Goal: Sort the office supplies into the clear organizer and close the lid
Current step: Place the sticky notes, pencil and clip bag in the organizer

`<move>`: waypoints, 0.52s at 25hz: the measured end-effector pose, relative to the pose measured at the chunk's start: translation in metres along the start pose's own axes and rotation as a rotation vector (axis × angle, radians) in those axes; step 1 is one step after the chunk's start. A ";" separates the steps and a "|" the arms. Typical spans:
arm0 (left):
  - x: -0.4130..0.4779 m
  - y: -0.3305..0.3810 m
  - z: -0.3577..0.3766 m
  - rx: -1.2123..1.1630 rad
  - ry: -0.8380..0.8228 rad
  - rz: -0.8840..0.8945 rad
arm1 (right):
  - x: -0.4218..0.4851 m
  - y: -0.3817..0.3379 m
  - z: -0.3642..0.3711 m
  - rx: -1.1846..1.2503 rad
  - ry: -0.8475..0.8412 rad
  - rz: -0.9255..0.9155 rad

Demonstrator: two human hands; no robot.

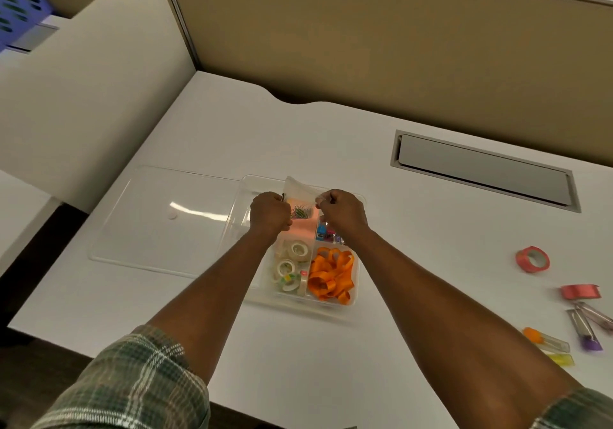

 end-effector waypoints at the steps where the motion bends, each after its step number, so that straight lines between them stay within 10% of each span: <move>1: 0.002 0.002 0.000 0.036 0.018 0.026 | 0.001 0.001 0.000 -0.065 -0.006 -0.020; 13: 0.015 0.012 0.015 0.286 0.125 0.188 | 0.012 -0.005 -0.004 -0.268 0.030 -0.202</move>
Point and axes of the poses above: each hand's wrist, its own x-axis towards the middle knuckle, its own z-axis out of the palm, y = z × x, the point moved 3 cm from there along x, towards the middle knuckle, and after that the axes turned 13 degrees about -z, right-handed, at the moved point
